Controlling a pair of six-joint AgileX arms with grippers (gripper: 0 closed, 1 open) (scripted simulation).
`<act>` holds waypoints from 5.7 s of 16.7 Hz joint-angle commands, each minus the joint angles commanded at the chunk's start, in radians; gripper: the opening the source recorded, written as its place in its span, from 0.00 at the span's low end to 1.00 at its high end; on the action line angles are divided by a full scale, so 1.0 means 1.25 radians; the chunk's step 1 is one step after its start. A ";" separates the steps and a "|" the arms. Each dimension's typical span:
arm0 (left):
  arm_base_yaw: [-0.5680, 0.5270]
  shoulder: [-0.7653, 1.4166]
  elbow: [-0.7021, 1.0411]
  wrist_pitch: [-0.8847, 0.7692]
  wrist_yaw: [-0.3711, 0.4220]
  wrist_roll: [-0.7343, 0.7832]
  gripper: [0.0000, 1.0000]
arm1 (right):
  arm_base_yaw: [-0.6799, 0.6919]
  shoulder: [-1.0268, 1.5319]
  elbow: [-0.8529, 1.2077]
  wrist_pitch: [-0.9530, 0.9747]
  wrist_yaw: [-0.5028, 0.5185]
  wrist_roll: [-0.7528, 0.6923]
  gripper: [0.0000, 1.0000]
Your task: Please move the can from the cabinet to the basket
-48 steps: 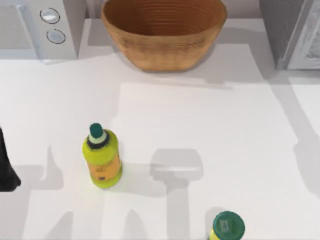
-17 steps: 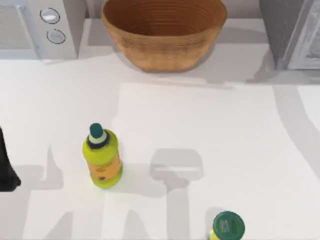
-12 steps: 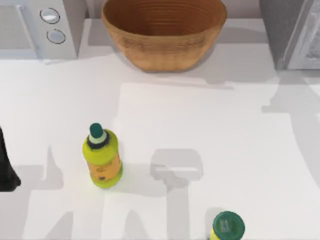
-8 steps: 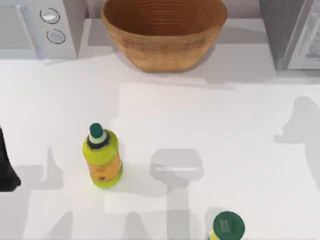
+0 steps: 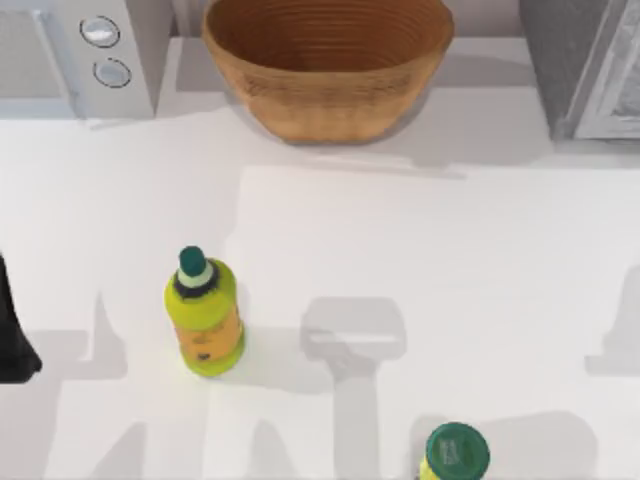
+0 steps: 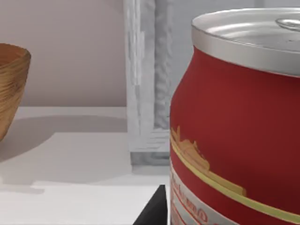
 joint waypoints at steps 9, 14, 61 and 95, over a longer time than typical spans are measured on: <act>0.000 0.000 0.000 0.000 0.000 0.000 1.00 | -0.018 -0.051 -0.069 0.035 -0.022 0.002 0.00; 0.000 0.000 0.000 0.000 0.000 0.000 1.00 | 0.028 0.073 0.052 0.067 0.020 0.004 0.00; 0.000 0.000 0.000 0.000 0.000 0.000 1.00 | 0.475 1.899 1.561 0.345 0.493 0.023 0.45; 0.000 0.000 0.000 0.000 0.000 0.000 1.00 | 0.475 1.899 1.561 0.345 0.493 0.023 1.00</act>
